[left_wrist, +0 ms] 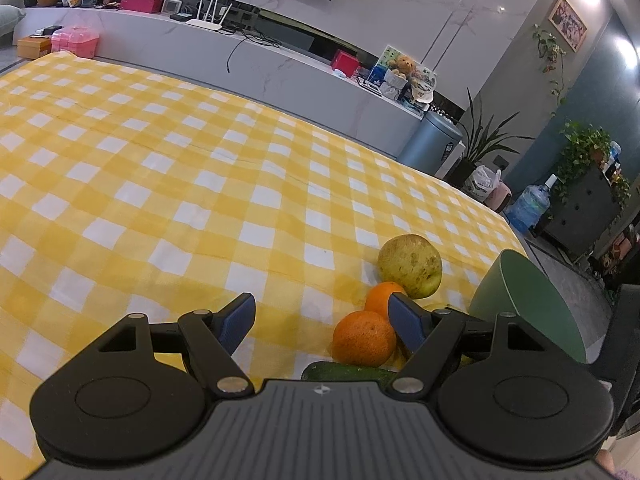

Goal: Organize fruits
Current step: 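Move the right tool to the large pear and the left tool to the other pear, then close the left tool on one pear while the right tool grasps the other pear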

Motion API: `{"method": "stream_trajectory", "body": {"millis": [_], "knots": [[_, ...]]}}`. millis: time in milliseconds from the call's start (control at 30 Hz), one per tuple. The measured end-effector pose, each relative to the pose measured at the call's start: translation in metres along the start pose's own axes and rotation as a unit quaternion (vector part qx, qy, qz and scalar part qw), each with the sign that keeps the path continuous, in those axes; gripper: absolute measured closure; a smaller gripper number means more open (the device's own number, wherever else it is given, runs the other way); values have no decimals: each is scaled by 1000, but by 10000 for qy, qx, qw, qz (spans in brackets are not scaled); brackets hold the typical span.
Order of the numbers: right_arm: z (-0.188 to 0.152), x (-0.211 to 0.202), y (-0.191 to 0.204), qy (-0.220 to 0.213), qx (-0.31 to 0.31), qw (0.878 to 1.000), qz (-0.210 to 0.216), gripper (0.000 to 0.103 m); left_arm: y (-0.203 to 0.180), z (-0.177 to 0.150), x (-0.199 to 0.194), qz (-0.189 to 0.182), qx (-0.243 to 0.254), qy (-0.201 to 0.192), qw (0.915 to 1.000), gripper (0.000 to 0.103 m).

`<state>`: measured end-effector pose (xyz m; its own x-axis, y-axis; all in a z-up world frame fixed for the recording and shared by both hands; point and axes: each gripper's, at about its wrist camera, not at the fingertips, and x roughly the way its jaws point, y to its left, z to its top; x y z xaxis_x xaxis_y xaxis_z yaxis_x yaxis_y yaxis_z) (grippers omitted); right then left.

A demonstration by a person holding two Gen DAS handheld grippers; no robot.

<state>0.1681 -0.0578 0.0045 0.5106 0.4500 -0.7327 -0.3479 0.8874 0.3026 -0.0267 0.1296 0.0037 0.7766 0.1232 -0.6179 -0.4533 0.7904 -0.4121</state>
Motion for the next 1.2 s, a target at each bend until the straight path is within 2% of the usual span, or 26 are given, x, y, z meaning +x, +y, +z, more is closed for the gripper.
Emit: {"method": "stream_trajectory", "body": {"millis": [167, 333, 500, 600, 800, 933, 1100, 1200], "knots": [[-2, 4, 3, -155, -129, 9998, -40, 41, 4, -2, 2, -238, -144, 43, 9996, 14], [-2, 4, 3, -202, -111, 9997, -13, 42, 2, -5, 0, -331, -112, -108, 9993, 14], [-3, 3, 3, -206, -73, 9998, -16, 42, -3, -10, -3, -555, 216, -489, 9970, 14], [-4, 2, 2, -219, -97, 9997, -13, 42, -12, -7, 1, -702, 448, -512, 9952, 14], [-4, 2, 2, -203, -138, 9997, 3, 42, -34, 17, 29, -899, 690, 2, 9936, 14], [-4, 2, 0, -172, -111, 9998, 42, 42, -39, 37, 51, -1019, 648, 314, 9922, 14], [-4, 4, 1, -163, -181, 9997, 47, 42, -50, 54, 87, -1089, 499, 912, 9886, 14], [-4, 5, 1, -167, -233, 9996, 52, 41, -57, 58, 102, -1104, 408, 1082, 9871, 14]]}}
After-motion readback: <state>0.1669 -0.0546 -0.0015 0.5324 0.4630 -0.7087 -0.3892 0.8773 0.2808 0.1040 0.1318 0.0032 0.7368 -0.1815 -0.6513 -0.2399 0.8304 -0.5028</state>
